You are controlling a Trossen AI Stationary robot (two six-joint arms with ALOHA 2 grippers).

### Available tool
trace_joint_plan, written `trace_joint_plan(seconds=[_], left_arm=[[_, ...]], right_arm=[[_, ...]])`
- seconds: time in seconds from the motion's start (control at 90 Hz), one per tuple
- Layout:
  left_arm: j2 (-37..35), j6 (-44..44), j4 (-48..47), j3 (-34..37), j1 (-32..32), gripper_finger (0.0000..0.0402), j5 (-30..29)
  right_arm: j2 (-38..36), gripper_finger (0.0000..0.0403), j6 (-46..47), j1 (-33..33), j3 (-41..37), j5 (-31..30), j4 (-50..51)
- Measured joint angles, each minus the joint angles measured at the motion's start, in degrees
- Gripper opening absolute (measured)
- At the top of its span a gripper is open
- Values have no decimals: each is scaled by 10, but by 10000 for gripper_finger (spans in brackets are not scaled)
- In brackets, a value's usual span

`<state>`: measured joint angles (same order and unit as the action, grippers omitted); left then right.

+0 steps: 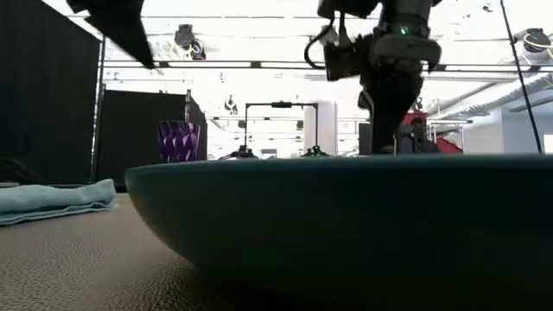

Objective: Set table place
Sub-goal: Adjust the green plate on the brown placemat

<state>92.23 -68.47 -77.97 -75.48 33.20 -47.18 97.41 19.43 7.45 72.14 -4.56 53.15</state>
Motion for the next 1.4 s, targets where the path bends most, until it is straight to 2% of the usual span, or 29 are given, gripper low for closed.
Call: trace_joint_plan(seconds=[0.133,0.244,0.422,0.511,0.611,0.778,0.833,0.889,0.956,1.189,1.256,1.4], left_arm=[[-24,46,2,0,-6,0,-28],[-53,75,3,0,-5,0,-49],[-100,118,21,11,0,0,-75],[-133,150,88,51,9,0,-75],[-172,227,236,116,10,0,-1],[-197,381,604,230,-13,0,206],[-188,391,697,255,-21,0,233],[-170,389,749,267,-31,0,232],[-145,389,750,268,-44,0,230],[-86,389,808,264,-73,0,223],[-83,389,811,261,-82,0,219],[-83,389,814,260,-102,0,197]], right_arm=[[-42,0,53,14,-9,-3,39],[-94,0,124,47,-41,-3,27],[-147,0,239,126,-96,-23,-80],[-145,0,274,168,-109,-34,-133],[-138,0,295,200,-111,-49,-157],[-142,0,301,221,-111,-91,-147],[-144,0,300,227,-111,-109,-146],[-144,0,298,237,-111,-136,-141],[-144,0,306,254,-111,-188,-118],[-144,0,431,347,-111,-467,2],[-144,0,443,360,-111,-496,14],[-144,0,414,361,-111,-494,5]])
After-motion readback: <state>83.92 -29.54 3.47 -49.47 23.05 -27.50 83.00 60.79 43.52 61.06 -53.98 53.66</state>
